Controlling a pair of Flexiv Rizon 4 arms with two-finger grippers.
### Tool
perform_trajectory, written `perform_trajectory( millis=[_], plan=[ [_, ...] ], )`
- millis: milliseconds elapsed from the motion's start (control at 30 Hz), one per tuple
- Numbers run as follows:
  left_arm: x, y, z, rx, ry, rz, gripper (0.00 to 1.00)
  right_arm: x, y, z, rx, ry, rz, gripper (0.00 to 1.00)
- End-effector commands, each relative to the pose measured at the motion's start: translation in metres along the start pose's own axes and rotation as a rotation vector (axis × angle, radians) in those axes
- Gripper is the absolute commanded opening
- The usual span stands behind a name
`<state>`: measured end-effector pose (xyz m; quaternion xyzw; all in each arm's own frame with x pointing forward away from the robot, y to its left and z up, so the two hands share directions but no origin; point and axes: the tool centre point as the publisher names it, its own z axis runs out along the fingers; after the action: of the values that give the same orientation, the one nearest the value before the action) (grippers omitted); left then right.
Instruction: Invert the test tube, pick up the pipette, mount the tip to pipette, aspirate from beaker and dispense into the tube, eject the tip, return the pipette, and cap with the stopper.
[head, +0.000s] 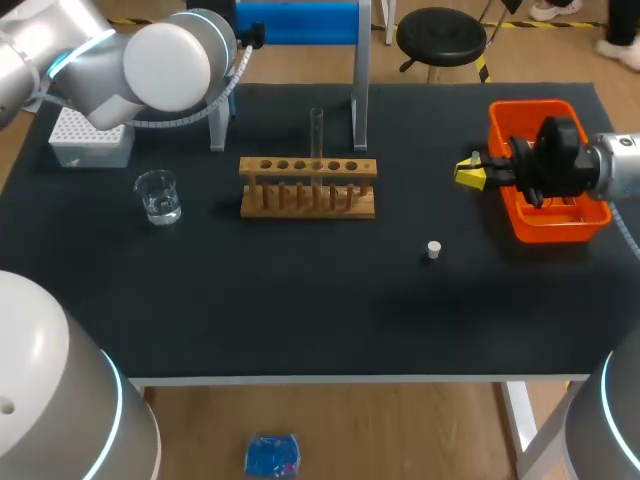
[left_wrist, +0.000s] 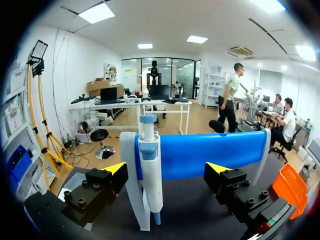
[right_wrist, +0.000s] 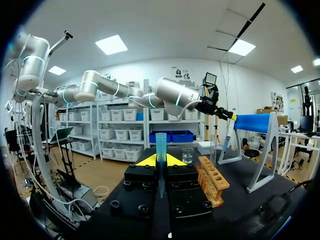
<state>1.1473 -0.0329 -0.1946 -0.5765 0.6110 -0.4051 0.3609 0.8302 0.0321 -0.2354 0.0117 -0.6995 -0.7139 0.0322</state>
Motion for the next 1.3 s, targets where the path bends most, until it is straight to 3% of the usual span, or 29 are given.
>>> perform_trajectory(
  millis=[33, 1300],
  plan=[
    [0.000, 0.000, 0.007, -0.005, 0.008, -0.001, 1.00, 0.000, 0.000, -0.001, 0.000, 0.002, 0.000, 0.00],
    [-0.006, 0.004, 0.022, -0.016, 0.017, 0.000, 1.00, 0.000, 0.000, -0.001, 0.000, 0.002, 0.000, 0.00]
  ],
)
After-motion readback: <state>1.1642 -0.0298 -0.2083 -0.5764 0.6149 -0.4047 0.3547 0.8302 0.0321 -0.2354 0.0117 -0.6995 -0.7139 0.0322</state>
